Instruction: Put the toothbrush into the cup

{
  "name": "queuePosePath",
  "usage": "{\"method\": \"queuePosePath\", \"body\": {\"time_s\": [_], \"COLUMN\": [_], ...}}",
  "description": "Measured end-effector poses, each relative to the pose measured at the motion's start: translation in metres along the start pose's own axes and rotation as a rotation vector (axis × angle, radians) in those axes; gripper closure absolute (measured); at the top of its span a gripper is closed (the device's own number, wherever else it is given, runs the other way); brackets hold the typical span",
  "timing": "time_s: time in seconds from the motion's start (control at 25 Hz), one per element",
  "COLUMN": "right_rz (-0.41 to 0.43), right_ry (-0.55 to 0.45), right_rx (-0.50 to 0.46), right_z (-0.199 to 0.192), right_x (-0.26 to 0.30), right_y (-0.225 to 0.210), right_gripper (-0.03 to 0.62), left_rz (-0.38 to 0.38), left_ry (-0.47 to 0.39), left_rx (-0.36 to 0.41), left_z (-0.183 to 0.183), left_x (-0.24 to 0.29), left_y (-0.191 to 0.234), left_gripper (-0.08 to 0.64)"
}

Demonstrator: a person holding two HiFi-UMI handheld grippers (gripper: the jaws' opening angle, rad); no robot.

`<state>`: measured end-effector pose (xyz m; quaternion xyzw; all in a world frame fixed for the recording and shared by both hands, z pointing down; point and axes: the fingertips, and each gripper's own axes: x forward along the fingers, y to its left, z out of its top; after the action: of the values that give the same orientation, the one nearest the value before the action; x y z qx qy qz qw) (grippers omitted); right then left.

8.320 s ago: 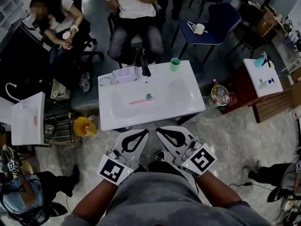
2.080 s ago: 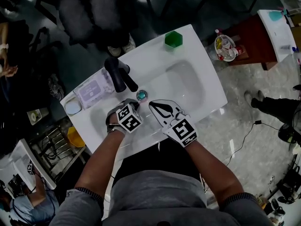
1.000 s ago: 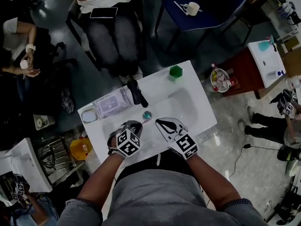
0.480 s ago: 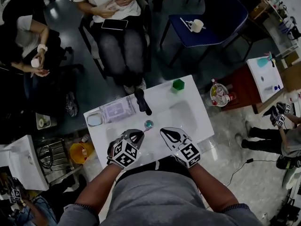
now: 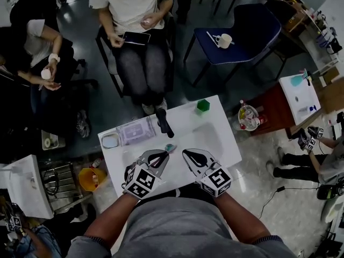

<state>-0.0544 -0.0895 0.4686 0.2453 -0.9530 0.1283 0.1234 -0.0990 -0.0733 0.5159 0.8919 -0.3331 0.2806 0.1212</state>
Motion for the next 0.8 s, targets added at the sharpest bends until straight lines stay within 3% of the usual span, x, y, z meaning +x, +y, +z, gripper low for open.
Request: {"method": "queuePosePath", "body": {"time_s": [0.64, 0.8], "right_rz": [-0.049, -0.050], "right_ry": [-0.132, -0.151], "right_rx": [-0.039, -0.048], "right_z": [0.067, 0.078], "right_x": [-0.030, -0.043], "right_y": [-0.006, -0.019], "right_gripper": [0.578, 0.578], "left_rz": [0.028, 0.051], "left_ry": [-0.411, -0.482], "left_rx": [0.063, 0.034], "left_z": [0.117, 0.138], "left_x": [-0.032, -0.026], "left_y": [-0.010, -0.015], "left_gripper": [0.528, 0.528]}}
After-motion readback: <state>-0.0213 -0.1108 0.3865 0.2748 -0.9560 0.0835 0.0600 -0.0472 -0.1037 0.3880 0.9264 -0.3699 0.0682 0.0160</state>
